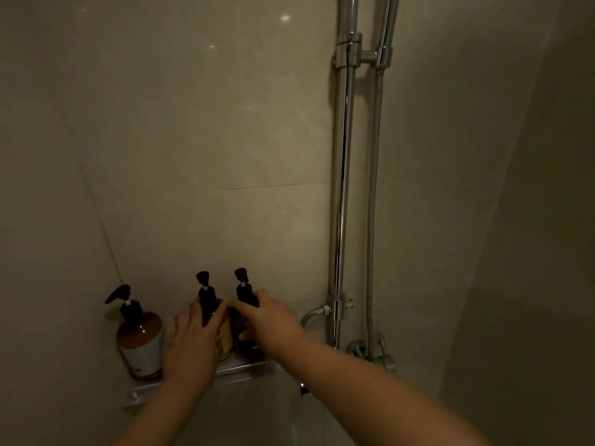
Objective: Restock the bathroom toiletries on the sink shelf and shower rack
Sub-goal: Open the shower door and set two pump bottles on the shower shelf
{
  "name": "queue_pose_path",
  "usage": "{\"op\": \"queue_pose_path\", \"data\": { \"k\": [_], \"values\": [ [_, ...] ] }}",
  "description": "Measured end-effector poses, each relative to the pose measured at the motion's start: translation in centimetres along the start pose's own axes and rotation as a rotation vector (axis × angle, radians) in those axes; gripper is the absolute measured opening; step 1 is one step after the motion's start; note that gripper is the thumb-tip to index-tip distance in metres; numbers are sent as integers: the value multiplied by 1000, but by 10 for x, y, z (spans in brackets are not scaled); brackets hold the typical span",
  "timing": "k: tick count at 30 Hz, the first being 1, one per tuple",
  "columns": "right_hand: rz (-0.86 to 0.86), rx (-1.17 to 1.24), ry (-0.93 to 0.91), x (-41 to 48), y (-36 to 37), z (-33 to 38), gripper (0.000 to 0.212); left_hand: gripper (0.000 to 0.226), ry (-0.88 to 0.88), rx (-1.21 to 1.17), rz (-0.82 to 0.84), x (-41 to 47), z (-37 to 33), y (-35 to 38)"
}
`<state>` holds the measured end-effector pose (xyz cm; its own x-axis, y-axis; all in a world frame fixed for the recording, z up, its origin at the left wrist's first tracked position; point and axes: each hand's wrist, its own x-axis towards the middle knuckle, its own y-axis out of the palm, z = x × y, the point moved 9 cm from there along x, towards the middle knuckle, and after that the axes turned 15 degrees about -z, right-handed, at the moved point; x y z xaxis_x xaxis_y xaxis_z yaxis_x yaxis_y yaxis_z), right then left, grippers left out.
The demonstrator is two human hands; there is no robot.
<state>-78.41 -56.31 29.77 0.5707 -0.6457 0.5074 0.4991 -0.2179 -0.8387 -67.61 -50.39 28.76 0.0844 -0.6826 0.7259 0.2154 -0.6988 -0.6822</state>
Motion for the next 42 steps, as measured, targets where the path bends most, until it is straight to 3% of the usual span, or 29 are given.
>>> {"op": "queue_pose_path", "data": {
  "k": [8,12,17,32,36,39,42],
  "values": [
    [78,24,48,5,-3,4,68,84,26,28,-11,-1,5,5],
    [117,45,69,4,-7,8,68,65,35,35,-48,0,10,4],
    [103,33,54,4,0,15,66,90,16,55,77,-5,20,11],
    [90,-57,63,10,13,38,60,82,-48,110,196,-16,45,-2],
    [174,-68,52,5,11,32,83,76,-79,-19,105,-26,48,-25],
    [143,-85,-9,2,2,26,92,54,-260,-123,-61,-38,66,-50],
    [130,-33,-46,4,10,22,86,57,-474,-115,-82,-50,94,-50]
  ]
}}
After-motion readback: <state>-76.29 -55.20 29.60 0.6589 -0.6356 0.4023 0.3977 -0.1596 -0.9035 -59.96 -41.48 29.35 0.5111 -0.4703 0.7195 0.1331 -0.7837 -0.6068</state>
